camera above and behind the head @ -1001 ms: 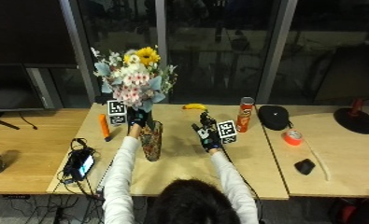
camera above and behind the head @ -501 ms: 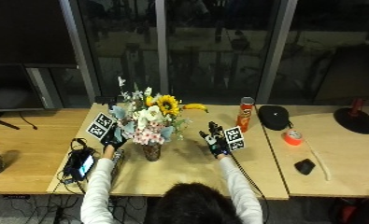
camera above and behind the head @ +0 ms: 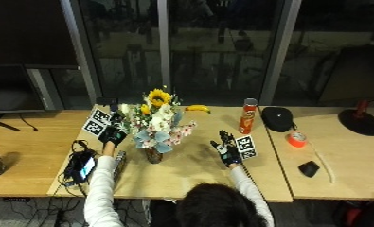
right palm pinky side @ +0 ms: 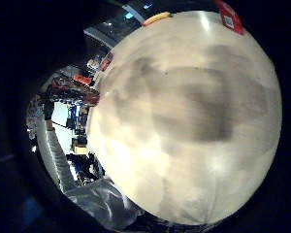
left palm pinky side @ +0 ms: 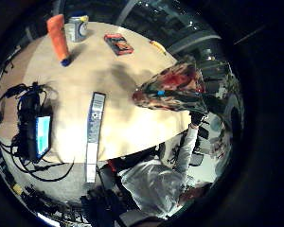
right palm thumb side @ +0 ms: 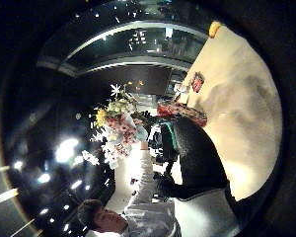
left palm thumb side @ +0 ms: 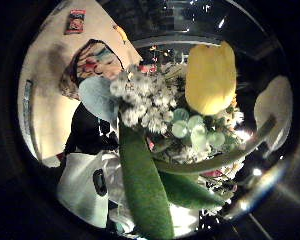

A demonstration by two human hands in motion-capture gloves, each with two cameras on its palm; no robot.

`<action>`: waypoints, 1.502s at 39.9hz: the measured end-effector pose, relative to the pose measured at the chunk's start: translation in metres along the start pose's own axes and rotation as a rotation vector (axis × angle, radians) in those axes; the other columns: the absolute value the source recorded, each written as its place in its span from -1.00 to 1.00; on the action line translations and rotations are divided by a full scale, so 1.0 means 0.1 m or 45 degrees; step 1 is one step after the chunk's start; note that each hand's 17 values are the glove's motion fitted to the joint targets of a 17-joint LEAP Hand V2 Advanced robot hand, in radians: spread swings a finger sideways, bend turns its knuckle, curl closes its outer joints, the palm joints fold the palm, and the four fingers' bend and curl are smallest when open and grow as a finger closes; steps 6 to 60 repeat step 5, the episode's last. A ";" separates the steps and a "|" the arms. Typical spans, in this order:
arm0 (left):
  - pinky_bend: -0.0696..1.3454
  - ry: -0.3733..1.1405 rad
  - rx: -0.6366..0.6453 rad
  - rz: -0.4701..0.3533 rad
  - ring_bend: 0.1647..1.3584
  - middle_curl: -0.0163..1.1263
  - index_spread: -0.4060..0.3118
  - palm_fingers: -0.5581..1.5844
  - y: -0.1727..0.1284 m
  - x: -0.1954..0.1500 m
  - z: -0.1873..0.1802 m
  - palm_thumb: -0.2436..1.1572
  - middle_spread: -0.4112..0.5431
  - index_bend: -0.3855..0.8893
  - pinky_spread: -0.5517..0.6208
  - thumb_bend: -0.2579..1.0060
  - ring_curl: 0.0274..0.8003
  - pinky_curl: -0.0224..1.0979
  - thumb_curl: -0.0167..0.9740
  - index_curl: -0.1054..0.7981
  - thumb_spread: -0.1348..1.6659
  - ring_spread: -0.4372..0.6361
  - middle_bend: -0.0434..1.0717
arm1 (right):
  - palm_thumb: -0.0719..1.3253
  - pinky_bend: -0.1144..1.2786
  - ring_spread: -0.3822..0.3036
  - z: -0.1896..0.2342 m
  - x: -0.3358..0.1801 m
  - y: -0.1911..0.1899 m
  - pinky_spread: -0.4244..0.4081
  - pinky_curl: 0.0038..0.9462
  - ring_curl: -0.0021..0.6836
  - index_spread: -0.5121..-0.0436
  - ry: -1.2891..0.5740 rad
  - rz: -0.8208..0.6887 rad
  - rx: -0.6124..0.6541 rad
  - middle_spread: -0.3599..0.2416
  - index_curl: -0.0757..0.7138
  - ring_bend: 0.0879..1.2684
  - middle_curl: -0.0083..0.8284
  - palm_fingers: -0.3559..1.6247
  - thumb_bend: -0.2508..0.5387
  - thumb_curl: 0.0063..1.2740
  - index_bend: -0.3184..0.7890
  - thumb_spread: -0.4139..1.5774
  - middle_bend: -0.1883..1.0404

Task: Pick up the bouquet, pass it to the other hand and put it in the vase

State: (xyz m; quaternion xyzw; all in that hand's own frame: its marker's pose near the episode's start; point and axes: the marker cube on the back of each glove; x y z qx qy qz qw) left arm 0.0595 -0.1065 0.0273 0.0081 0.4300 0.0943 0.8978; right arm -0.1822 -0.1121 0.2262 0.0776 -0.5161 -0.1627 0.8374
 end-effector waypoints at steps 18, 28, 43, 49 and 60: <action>-0.56 -0.009 -0.020 -0.030 -0.62 -0.62 0.50 -0.69 -0.03 -0.03 0.01 0.31 0.85 -0.27 0.82 -0.61 -0.45 -0.43 -0.06 -0.45 0.23 0.87 -0.64 | -0.09 -0.18 0.20 -0.02 0.07 0.01 0.64 -0.31 -0.18 -0.37 -0.027 0.017 0.000 0.16 -0.20 -0.45 -0.18 -0.44 -0.41 -0.41 -0.16 0.55 -0.38; -0.56 -0.009 -0.020 -0.030 -0.62 -0.62 0.50 -0.69 -0.03 -0.03 0.01 0.31 0.85 -0.27 0.82 -0.61 -0.45 -0.43 -0.06 -0.45 0.23 0.87 -0.64 | -0.09 -0.18 0.20 -0.02 0.07 0.01 0.64 -0.31 -0.18 -0.37 -0.027 0.017 0.000 0.16 -0.20 -0.45 -0.18 -0.44 -0.41 -0.41 -0.16 0.55 -0.38; -0.56 -0.009 -0.020 -0.030 -0.62 -0.62 0.50 -0.69 -0.03 -0.03 0.01 0.31 0.85 -0.27 0.82 -0.61 -0.45 -0.43 -0.06 -0.45 0.23 0.87 -0.64 | -0.09 -0.18 0.20 -0.02 0.07 0.01 0.64 -0.31 -0.18 -0.37 -0.027 0.017 0.000 0.16 -0.20 -0.45 -0.18 -0.44 -0.41 -0.41 -0.16 0.55 -0.38; -0.56 -0.009 -0.020 -0.030 -0.62 -0.62 0.50 -0.69 -0.03 -0.03 0.01 0.31 0.85 -0.27 0.82 -0.61 -0.45 -0.43 -0.06 -0.45 0.23 0.87 -0.64 | -0.09 -0.18 0.20 -0.02 0.07 0.01 0.64 -0.31 -0.18 -0.37 -0.027 0.017 0.000 0.16 -0.20 -0.45 -0.18 -0.44 -0.41 -0.41 -0.16 0.55 -0.38; -0.56 -0.009 -0.020 -0.030 -0.62 -0.62 0.50 -0.69 -0.03 -0.03 0.01 0.31 0.85 -0.27 0.82 -0.61 -0.45 -0.43 -0.06 -0.45 0.23 0.87 -0.64 | -0.09 -0.18 0.20 -0.02 0.07 0.01 0.64 -0.31 -0.18 -0.37 -0.027 0.017 0.000 0.16 -0.20 -0.45 -0.18 -0.44 -0.41 -0.41 -0.16 0.55 -0.38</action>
